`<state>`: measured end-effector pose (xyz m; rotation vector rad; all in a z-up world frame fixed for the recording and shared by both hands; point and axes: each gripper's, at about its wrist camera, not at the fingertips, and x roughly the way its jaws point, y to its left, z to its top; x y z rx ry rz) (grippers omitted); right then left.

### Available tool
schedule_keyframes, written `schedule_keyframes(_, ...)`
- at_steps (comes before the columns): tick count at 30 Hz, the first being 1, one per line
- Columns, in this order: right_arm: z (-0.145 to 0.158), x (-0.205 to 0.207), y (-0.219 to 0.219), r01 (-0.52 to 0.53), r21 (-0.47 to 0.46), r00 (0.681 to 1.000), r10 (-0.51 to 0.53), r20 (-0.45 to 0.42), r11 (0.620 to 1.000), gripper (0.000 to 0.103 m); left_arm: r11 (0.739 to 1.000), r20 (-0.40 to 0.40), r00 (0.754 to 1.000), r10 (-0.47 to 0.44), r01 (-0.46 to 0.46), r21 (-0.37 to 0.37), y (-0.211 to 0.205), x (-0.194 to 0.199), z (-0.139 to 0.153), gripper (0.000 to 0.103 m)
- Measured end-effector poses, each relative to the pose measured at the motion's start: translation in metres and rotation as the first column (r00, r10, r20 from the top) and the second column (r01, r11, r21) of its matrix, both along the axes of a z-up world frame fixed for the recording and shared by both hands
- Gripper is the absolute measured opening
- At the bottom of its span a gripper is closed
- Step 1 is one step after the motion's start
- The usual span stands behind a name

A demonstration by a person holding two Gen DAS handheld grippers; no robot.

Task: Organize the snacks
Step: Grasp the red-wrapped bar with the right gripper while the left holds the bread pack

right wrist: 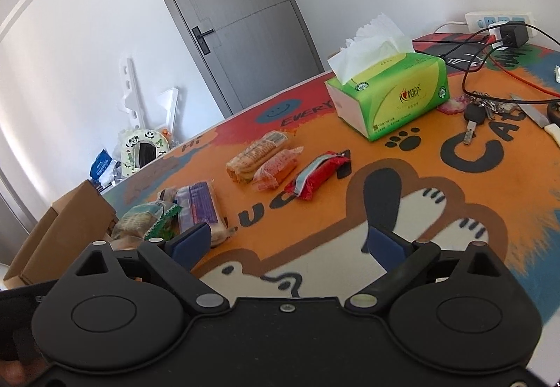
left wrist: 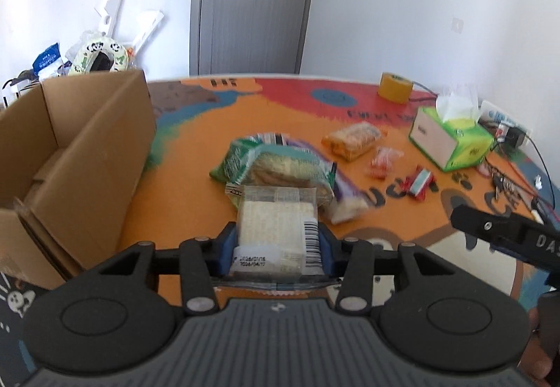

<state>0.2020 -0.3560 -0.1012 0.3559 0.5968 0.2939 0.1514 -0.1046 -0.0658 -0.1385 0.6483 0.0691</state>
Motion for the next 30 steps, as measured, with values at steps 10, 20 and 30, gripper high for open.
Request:
schedule_keyframes(10,0.004,0.023,0.001,0.002,0.034,1.0,-0.001,-0.014,0.999,0.087,1.0,0.039,0.999,0.019,-0.019,-0.011,0.008,0.019,0.019,0.046)
schedule_keyframes(20,-0.003,0.059,0.002,0.01,0.031,0.998,-0.008,-0.056,0.999,0.085,0.998,0.038,0.997,0.063,-0.062,-0.02,0.015,0.052,0.019,0.046)
schedule_keyframes(30,-0.018,0.099,0.024,0.019,-0.054,0.996,-0.024,-0.081,0.998,0.075,0.997,-0.002,0.998,0.062,-0.062,-0.049,0.025,0.082,0.008,0.046)
